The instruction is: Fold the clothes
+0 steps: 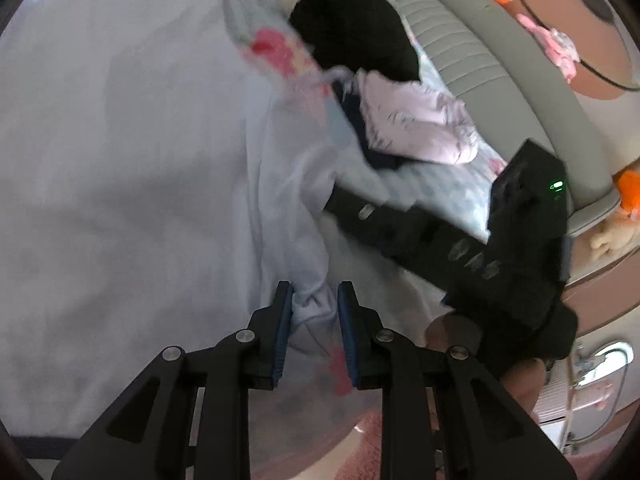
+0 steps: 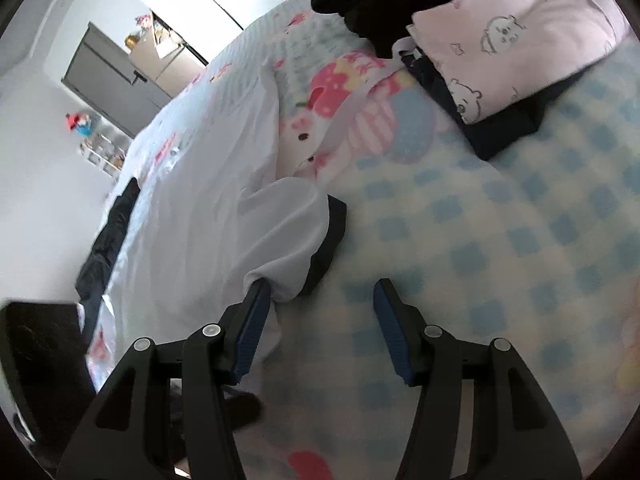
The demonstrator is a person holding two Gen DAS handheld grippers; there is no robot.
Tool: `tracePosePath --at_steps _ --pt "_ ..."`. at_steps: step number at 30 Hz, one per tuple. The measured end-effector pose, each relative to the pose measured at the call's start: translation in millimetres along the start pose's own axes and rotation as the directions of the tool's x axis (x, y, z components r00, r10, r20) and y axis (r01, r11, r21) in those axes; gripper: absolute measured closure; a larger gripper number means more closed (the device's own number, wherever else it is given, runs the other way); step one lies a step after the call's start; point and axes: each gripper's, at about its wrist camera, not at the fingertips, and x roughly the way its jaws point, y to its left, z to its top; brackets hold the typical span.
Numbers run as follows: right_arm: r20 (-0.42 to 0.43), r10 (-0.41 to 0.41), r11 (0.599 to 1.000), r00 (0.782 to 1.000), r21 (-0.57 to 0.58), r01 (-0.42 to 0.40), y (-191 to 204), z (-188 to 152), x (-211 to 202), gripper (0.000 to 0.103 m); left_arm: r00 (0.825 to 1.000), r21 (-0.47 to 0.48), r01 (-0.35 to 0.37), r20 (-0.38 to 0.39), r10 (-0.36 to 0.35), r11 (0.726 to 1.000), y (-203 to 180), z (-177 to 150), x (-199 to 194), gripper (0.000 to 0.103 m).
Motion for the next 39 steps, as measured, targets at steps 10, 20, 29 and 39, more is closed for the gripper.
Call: tracePosePath --at_steps 10,20,29,39 --pt "0.063 -0.058 0.998 0.996 0.043 0.055 -10.2 -11.9 -38.0 0.047 0.989 0.010 0.130 0.063 -0.131 0.991 -10.6 -2.9 -30.8 0.058" --pt "-0.078 -0.074 0.997 0.994 -0.027 0.072 -3.9 -26.0 -19.2 0.047 0.986 -0.012 -0.151 0.065 0.151 0.989 4.6 3.1 -8.5 0.060" --pt "-0.043 -0.080 0.997 0.996 -0.008 0.080 -4.6 -20.0 -16.8 0.046 0.981 0.153 -0.189 0.060 0.182 0.970 -18.4 -14.5 -22.4 0.060" --pt "-0.001 0.187 0.973 0.982 0.139 -0.185 -11.7 1.2 14.3 0.046 0.983 0.044 -0.156 0.109 0.151 0.987 19.1 10.1 -48.5 0.060"
